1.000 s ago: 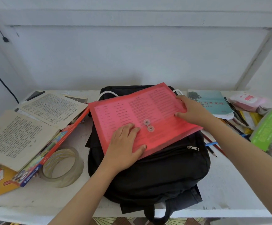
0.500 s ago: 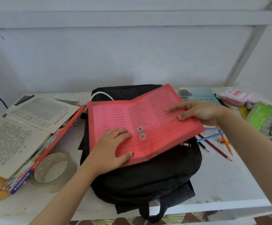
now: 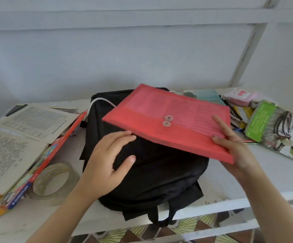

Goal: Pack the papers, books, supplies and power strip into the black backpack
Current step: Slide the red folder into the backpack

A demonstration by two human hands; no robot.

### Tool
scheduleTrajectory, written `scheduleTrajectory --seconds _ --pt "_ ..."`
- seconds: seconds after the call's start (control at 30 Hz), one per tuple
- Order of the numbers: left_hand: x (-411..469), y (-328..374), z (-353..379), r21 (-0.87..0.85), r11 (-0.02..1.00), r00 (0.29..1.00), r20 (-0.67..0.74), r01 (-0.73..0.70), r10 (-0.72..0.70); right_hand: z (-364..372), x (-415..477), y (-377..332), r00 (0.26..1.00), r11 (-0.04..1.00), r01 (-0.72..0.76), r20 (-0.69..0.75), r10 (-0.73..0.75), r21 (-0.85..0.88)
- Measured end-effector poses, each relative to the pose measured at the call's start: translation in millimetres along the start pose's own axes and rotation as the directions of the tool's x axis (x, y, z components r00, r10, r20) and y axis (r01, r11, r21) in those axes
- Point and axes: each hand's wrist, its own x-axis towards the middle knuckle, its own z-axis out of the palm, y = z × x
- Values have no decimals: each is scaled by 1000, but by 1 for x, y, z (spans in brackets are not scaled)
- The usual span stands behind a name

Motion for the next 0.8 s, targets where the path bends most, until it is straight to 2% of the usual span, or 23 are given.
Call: scheduleTrajectory --seconds 0.1,0.23,0.3,0.43,0.6,0.7,0.8 --pt "-10 10 8 -57 997 989 135 -51 59 -4 -27 29 987 991 102 -136 -89 86" --pt "-22 12 18 -127 992 953 302 14 25 -11 -60 50 962 988 118 -257 -89 100" --pt "-26 13 22 -100 995 935 354 22 15 -18 -72 52 958 984 109 -279 -66 140" --pt "-27 18 24 -51 998 916 400 43 -19 -32 -84 44 966 987 35 -257 6 156" --pt "-27 26 26 -83 985 911 399 150 -105 -36 -92 31 972 997 -69 -228 58 -40" --pt "-29 31 27 -78 979 916 373 191 -149 -28 -99 26 966 998 -58 -253 58 10" --pt "-31 39 26 -32 983 922 352 183 -160 -24 -111 24 969 994 13 -245 13 104"
